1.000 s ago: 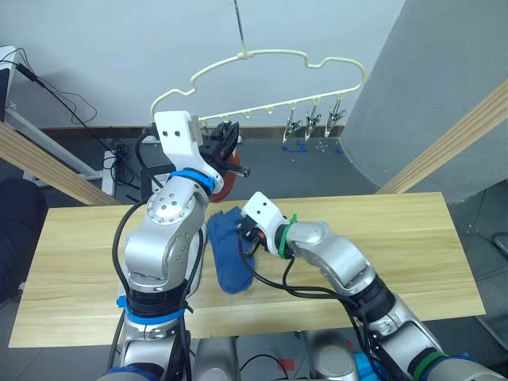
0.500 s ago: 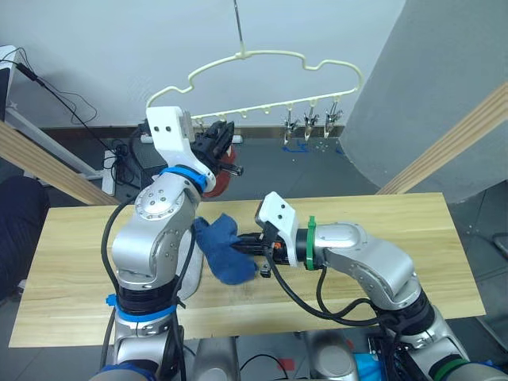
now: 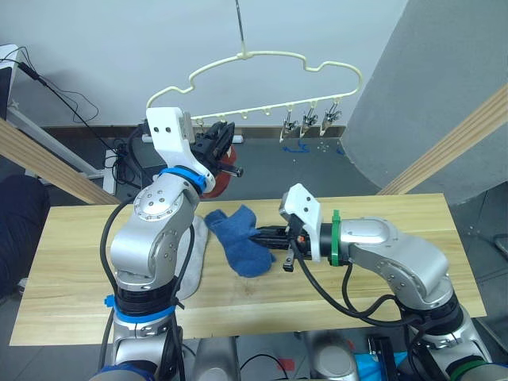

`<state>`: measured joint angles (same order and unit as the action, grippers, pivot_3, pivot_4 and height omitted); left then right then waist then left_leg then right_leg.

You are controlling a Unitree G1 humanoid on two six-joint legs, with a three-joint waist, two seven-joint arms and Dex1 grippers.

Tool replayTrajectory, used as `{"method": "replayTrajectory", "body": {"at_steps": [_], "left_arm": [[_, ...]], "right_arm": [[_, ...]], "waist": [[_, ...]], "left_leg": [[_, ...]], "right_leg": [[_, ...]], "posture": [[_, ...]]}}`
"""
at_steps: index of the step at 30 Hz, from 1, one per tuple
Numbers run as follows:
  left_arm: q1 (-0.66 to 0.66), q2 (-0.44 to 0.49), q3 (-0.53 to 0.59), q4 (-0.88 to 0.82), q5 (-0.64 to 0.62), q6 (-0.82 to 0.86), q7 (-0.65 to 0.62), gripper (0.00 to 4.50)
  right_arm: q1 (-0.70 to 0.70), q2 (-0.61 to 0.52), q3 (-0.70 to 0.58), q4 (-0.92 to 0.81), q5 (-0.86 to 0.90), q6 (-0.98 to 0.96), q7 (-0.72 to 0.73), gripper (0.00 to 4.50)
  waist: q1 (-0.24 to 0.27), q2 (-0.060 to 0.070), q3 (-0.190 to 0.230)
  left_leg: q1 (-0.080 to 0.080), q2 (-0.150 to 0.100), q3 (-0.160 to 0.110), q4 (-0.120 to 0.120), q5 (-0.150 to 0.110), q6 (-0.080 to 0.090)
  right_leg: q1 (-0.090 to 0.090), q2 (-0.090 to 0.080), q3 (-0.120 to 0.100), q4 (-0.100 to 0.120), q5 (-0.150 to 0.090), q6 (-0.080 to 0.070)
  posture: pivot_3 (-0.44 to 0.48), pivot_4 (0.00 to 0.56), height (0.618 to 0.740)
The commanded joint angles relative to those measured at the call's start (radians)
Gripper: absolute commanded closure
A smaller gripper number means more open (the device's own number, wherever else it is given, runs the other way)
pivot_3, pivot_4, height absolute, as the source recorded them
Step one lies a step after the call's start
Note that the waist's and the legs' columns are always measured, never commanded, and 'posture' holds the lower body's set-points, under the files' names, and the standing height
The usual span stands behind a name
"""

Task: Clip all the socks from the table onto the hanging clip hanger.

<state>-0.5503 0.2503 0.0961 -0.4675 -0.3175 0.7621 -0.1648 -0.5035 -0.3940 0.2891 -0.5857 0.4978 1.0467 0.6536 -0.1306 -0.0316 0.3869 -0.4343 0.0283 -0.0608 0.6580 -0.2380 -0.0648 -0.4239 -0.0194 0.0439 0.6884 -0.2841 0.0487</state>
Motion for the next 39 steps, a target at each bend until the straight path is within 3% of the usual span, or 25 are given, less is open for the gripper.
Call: {"method": "replayTrajectory", "body": {"at_steps": [1, 15, 16, 18, 23, 33, 39], "left_arm": [[0.011, 0.006, 0.008, -0.042, -0.010, -0.001, -0.001, 4.32], [0.010, 0.005, -0.005, -0.047, -0.001, -0.006, 0.002, 4.32], [0.010, 0.005, -0.003, -0.048, -0.002, -0.005, 0.004, 4.32], [0.011, 0.005, -0.003, -0.048, -0.001, -0.005, 0.005, 4.32], [0.016, 0.004, -0.003, -0.055, 0.003, -0.005, 0.010, 4.32], [0.031, -0.002, -0.009, -0.065, 0.007, -0.008, 0.018, 4.32], [0.030, 0.001, -0.014, -0.069, 0.007, -0.006, 0.024, 4.32]], "right_arm": [[0.007, -0.003, -0.012, -0.050, 0.043, 0.001, 0.006, 4.47], [-0.010, 0.002, 0.025, -0.036, 0.067, 0.004, -0.006, 4.47], [-0.014, 0.007, 0.025, -0.031, 0.069, 0.004, -0.008, 3.98], [-0.020, 0.014, 0.027, -0.025, 0.070, 0.005, -0.009, 3.47], [-0.023, 0.014, 0.062, -0.002, 0.035, -0.011, -0.019, 1.69], [-0.015, -0.025, 0.102, 0.008, 0.002, -0.021, -0.028, 1.69], [-0.057, -0.003, 0.213, 0.202, -0.191, -0.107, -0.117, 1.69]], "waist": [[0.000, 0.000, 0.000], [0.003, 0.000, 0.000], [0.003, 0.000, 0.000], [0.003, 0.000, 0.000], [0.010, 0.000, 0.000], [0.020, 0.000, 0.000], [0.021, 0.000, 0.000]], "left_leg": [[0.000, 0.000, 0.000, 0.000, 0.000, 0.000], [0.000, 0.000, 0.000, 0.000, 0.000, 0.000], [0.000, 0.000, 0.000, 0.000, 0.000, 0.000], [0.000, 0.000, 0.000, 0.000, 0.000, 0.000], [0.000, 0.000, 0.000, 0.000, 0.000, 0.000], [0.000, 0.000, 0.000, 0.000, 0.000, 0.000], [0.000, 0.000, 0.000, 0.001, 0.000, 0.000]], "right_leg": [[0.000, 0.000, 0.000, 0.000, 0.000, 0.000], [0.000, 0.000, 0.000, 0.000, 0.000, 0.000], [0.000, 0.000, 0.000, 0.000, 0.000, 0.000], [0.000, 0.000, 0.000, 0.000, 0.000, 0.000], [0.000, 0.000, 0.000, 0.000, 0.000, 0.000], [0.000, 0.000, 0.000, 0.000, 0.000, 0.000], [0.000, 0.000, 0.000, 0.001, 0.000, 0.000]], "posture": [[-0.202, 0.388, 0.740], [-0.189, 0.379, 0.740], [-0.189, 0.379, 0.740], [-0.186, 0.378, 0.740], [-0.177, 0.375, 0.740], [-0.180, 0.381, 0.740], [-0.173, 0.383, 0.740]]}}
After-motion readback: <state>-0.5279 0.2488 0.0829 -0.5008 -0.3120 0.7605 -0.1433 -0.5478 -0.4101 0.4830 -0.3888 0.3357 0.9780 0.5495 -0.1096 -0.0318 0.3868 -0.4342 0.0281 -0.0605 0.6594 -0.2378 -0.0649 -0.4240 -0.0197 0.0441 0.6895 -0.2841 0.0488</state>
